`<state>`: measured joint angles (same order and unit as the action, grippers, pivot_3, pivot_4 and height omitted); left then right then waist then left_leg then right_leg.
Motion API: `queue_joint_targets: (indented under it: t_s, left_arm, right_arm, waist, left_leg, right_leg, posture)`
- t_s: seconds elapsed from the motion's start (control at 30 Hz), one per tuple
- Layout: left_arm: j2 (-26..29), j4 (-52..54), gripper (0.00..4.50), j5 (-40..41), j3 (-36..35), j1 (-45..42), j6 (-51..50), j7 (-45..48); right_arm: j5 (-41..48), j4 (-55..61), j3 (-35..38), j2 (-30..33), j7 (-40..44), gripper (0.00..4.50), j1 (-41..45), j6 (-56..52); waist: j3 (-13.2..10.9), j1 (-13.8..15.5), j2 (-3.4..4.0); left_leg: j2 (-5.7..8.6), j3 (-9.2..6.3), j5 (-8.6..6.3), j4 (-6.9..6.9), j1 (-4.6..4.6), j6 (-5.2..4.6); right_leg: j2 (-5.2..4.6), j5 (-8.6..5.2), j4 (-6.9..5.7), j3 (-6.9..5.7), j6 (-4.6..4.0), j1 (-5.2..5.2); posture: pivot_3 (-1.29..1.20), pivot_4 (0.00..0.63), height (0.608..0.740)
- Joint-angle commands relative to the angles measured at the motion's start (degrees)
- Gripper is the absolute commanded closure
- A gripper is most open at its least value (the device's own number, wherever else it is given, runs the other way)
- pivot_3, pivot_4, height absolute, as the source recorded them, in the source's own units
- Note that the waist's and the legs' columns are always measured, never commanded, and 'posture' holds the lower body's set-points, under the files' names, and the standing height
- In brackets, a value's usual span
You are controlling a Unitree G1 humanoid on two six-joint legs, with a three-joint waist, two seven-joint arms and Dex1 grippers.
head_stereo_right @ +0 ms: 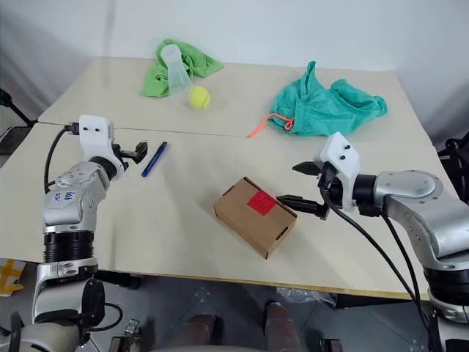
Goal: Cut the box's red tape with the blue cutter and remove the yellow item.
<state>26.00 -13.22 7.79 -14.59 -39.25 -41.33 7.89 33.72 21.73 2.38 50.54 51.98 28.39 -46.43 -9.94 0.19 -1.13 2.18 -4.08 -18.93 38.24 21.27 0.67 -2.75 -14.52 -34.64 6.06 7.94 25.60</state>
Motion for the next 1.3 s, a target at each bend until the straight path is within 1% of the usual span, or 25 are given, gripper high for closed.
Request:
queue_joint_targets:
  t_s: [0.03,0.27,0.37,0.47,0.5,0.63,0.7,0.73,0.8,0.83,0.87,0.93,1.17,1.3]
  left_arm:
    - [1.61,-2.77,0.00,0.18,1.32,-1.82,-2.57,2.34]
    - [2.23,-10.12,0.00,-1.16,4.38,-4.41,-3.67,4.18]
    - [2.57,-10.94,0.53,-1.60,5.84,-4.72,-4.72,5.50]
    - [3.04,-10.98,1.42,-2.67,7.40,-4.84,-4.83,6.15]
    - [3.13,-11.22,1.42,-2.95,7.56,-4.94,-4.75,5.88]
    - [3.27,-13.06,2.39,-3.12,7.46,-5.68,-4.43,5.79]
    - [3.54,-13.98,3.03,-3.56,7.71,-6.20,-3.94,5.48]
    - [3.62,-14.46,3.22,-3.56,7.63,-6.45,-3.77,5.38]
    - [3.82,-15.06,3.22,-3.56,7.68,-6.66,-3.47,5.40]
    - [3.88,-15.37,3.57,-3.52,7.57,-6.76,-3.29,5.32]
    - [3.96,-15.64,3.62,-3.52,7.55,-6.83,-3.15,5.33]
    - [4.22,-15.89,4.04,-3.45,7.76,-6.80,-3.30,5.90]
    - [5.05,-13.65,4.07,-3.58,8.04,-5.49,-4.35,6.30]
    - [6.45,-9.88,4.07,-2.60,9.09,-3.67,-5.93,10.13]
  right_arm:
    - [-0.08,-0.15,0.28,0.32,0.90,0.05,1.42,0.87]
    - [-0.16,-0.28,0.18,0.56,1.47,0.05,2.09,0.56]
    - [-0.14,-0.25,0.45,0.71,1.54,0.00,1.98,0.37]
    - [-0.21,-0.29,0.58,0.76,1.62,0.00,1.89,0.26]
    - [-0.25,-0.34,0.59,0.76,1.64,0.00,1.89,0.28]
    - [-0.34,-0.42,0.61,0.72,1.61,0.00,1.87,0.35]
    - [-0.47,-0.52,0.57,0.70,1.64,0.00,1.76,0.49]
    - [-0.56,-0.55,0.52,0.69,1.64,0.00,1.72,0.55]
    - [-0.66,-0.58,0.51,0.67,1.63,0.00,1.66,0.61]
    - [-0.69,-0.57,0.53,0.68,1.66,0.00,1.63,0.64]
    - [-0.71,-0.57,0.55,0.69,1.69,0.00,1.61,0.66]
    - [-0.69,-0.55,0.56,0.69,1.78,0.00,1.55,0.69]
    - [-0.84,-0.41,0.61,0.88,2.02,0.00,1.16,0.85]
    - [-0.77,0.12,0.76,1.01,2.09,0.00,1.08,0.77]
  waist:
    - [0.00,0.01,0.00]
    - [0.00,0.01,0.00]
    - [0.00,0.00,0.00]
    - [0.00,-0.07,0.00]
    - [0.00,-0.08,0.00]
    - [0.00,-0.14,0.00]
    - [0.00,-0.29,0.00]
    - [0.00,-0.33,0.00]
    - [0.00,-0.34,0.00]
    - [0.00,-0.34,0.00]
    - [0.00,-0.38,0.00]
    - [0.00,-0.45,0.00]
    - [0.00,-0.27,0.00]
    - [0.00,-0.38,0.01]
  left_leg:
    - [0.00,0.00,0.00,0.00,0.00,0.01]
    - [0.00,-0.01,0.00,-0.02,0.02,0.02]
    - [0.00,-0.01,0.00,-0.03,0.02,0.02]
    - [0.00,-0.01,0.00,-0.02,0.01,0.02]
    - [0.00,0.00,0.00,-0.02,0.00,0.02]
    - [0.00,0.00,-0.01,-0.02,-0.03,0.00]
    - [0.00,0.00,-0.01,-0.02,-0.07,-0.01]
    - [0.00,0.00,-0.01,-0.02,-0.09,-0.01]
    - [-0.02,0.00,0.00,-0.02,-0.13,0.01]
    - [-0.03,0.00,0.02,-0.02,-0.15,0.03]
    - [-0.03,0.00,0.02,-0.01,-0.17,0.03]
    - [-0.04,0.00,0.03,0.00,-0.20,0.05]
    - [-0.04,0.00,0.04,0.00,-0.15,0.06]
    - [-0.02,0.00,0.03,-0.01,-0.12,0.05]
  right_leg:
    - [-0.01,0.00,0.02,-0.04,0.00,0.00]
    - [-0.02,0.00,0.07,-0.06,0.00,0.00]
    - [-0.03,0.00,0.06,-0.05,0.00,0.00]
    - [-0.03,0.00,0.04,-0.05,0.00,0.00]
    - [-0.03,0.00,0.02,-0.05,0.00,0.00]
    - [-0.03,0.00,-0.04,-0.05,0.00,0.00]
    - [-0.03,0.00,-0.10,-0.03,0.00,0.00]
    - [-0.02,0.00,-0.13,-0.03,0.00,0.00]
    - [-0.01,0.00,-0.14,-0.03,0.00,0.00]
    - [0.00,0.00,-0.13,-0.03,0.00,0.01]
    - [0.01,0.00,-0.12,-0.03,0.00,0.01]
    - [0.03,0.00,-0.15,-0.02,0.00,0.01]
    - [0.01,0.00,-0.35,-0.01,0.00,0.05]
    - [-0.01,0.00,-0.31,0.00,-0.01,0.05]
  posture:
    - [0.00,0.150,0.740]
    - [0.00,0.150,0.740]
    - [0.00,0.150,0.740]
    - [0.00,0.150,0.740]
    - [0.00,0.150,0.740]
    - [0.00,0.150,0.740]
    - [0.00,0.150,0.740]
    - [0.00,0.150,0.740]
    - [0.00,0.150,0.740]
    - [0.00,0.150,0.740]
    - [0.00,0.150,0.740]
    - [0.00,0.150,0.740]
    - [0.00,0.150,0.740]
    - [0.00,0.150,0.740]
